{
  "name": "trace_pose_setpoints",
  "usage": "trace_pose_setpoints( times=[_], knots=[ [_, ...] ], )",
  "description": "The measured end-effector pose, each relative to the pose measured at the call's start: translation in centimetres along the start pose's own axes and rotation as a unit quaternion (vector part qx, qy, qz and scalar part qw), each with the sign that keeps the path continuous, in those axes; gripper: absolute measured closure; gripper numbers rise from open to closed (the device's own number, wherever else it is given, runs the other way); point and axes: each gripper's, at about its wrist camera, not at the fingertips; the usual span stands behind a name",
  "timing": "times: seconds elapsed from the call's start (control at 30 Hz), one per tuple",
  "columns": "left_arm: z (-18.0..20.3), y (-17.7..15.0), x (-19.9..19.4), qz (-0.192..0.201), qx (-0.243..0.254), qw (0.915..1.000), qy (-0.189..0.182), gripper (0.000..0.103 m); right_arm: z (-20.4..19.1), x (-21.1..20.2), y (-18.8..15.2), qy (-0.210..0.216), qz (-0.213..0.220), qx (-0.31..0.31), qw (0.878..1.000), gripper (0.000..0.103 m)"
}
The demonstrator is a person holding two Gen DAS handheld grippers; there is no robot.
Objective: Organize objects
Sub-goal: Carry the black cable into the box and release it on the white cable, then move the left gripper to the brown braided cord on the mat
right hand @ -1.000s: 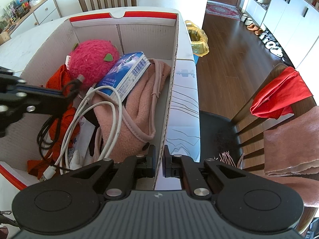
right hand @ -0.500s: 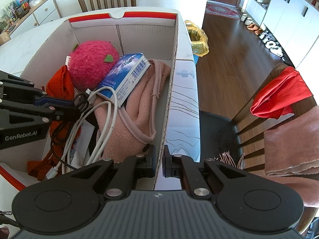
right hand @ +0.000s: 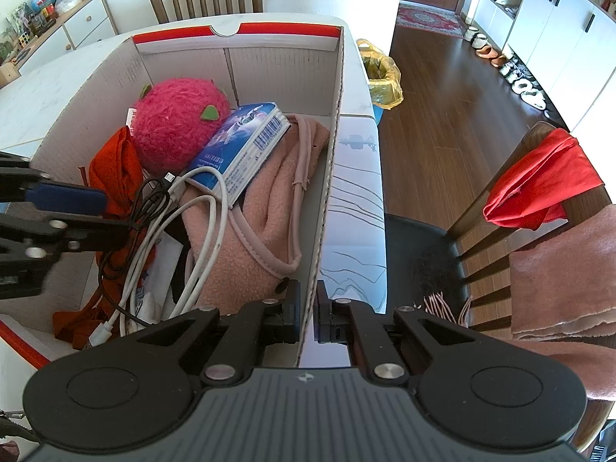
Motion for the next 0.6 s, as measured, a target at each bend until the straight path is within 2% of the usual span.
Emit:
trace_pose_setpoints(
  times=[0.33,0.6],
  knots=[
    [-1.8,-0.2,-4.8,0.047,-0.037,0.9981,0.014,0.062,0.0,-0.1,0.1,-0.001,0.001,-0.002,1.0,0.097],
    [-4.3,-1.1,-8.0,0.081,-0.063,0.9932,0.054,0.054,0.1,-0.1,0.1,-0.001,0.002,-0.002,1.0,0.097]
  ],
)
Point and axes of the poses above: each gripper's, at about its wrist camera, not at the fingertips, and x roughly the way its jaws point, z to its right, y to its top, and after that the axes turned 7 degrees about -x, right-handed
